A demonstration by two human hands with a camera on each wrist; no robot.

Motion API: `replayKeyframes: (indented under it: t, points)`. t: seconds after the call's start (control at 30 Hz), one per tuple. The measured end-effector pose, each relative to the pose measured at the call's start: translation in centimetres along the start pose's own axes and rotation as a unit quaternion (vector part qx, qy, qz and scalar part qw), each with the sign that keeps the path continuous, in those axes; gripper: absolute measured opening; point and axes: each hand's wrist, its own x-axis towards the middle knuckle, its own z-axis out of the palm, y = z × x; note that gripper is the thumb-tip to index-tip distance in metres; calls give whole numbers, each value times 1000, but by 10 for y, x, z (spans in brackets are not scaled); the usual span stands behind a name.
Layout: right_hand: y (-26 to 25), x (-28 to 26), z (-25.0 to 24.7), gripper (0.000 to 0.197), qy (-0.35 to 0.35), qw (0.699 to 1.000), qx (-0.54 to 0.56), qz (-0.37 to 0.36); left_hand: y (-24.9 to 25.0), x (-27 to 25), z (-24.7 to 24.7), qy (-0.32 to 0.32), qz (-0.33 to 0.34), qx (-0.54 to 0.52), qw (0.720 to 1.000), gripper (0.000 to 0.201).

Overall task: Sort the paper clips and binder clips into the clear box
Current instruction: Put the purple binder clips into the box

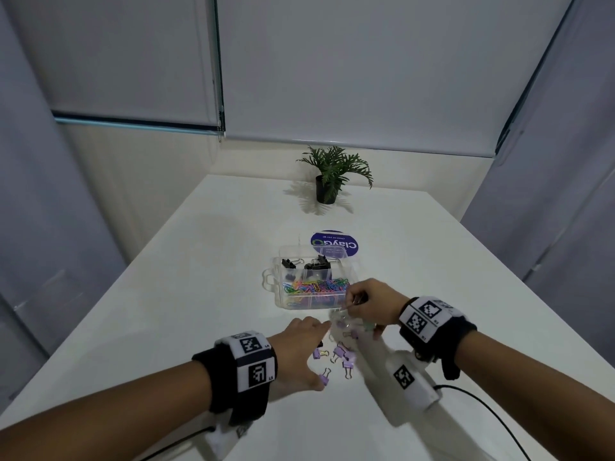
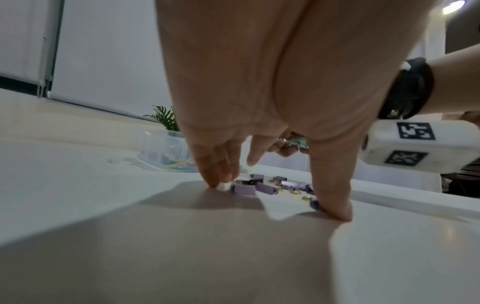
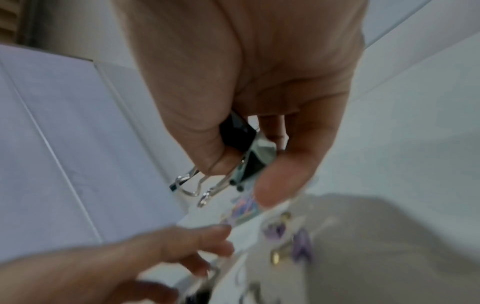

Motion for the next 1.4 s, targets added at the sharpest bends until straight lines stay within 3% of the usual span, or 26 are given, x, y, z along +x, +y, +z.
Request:
replayKeyframes:
  t: [0.07,0.17,0.23,0.4,0.5,0.6,0.7,0.87,1.2,1.4]
  points:
    - [-2,2,-16,19,23,1000,18,7,1,5,1,-30,22,-17,999,98]
    - [-5,11,-34,18,67,997,48,10,4,11,4,-79,60,-3,995,88]
    - [-7,21,-41,19,90,994,61,16,8,15,1,-81,108,-2,991,79]
    - [-23,53,-46,23,139,986,85,23,19,21,0,-93,154,87,980,65]
    - [-31,72,-46,22,162,981,101,31,13,24,3,-61,200,88,974,46]
    - [-33,87,-45,14,190,975,110,43,-4,25,10,-21,194,53,979,44]
    - [-31,99,-43,7,196,974,105,49,-15,17,11,46,187,94,977,41]
    - [-26,108,-40,22,149,985,78,36,-22,4,5,92,155,113,977,35]
    - [-17,70,-42,22,138,989,8,-50,-21,6,-19,19,22,24,999,21]
    - [-8,23,-27,20,41,990,-83,-108,-16,3,-24,9,3,-13,1000,26]
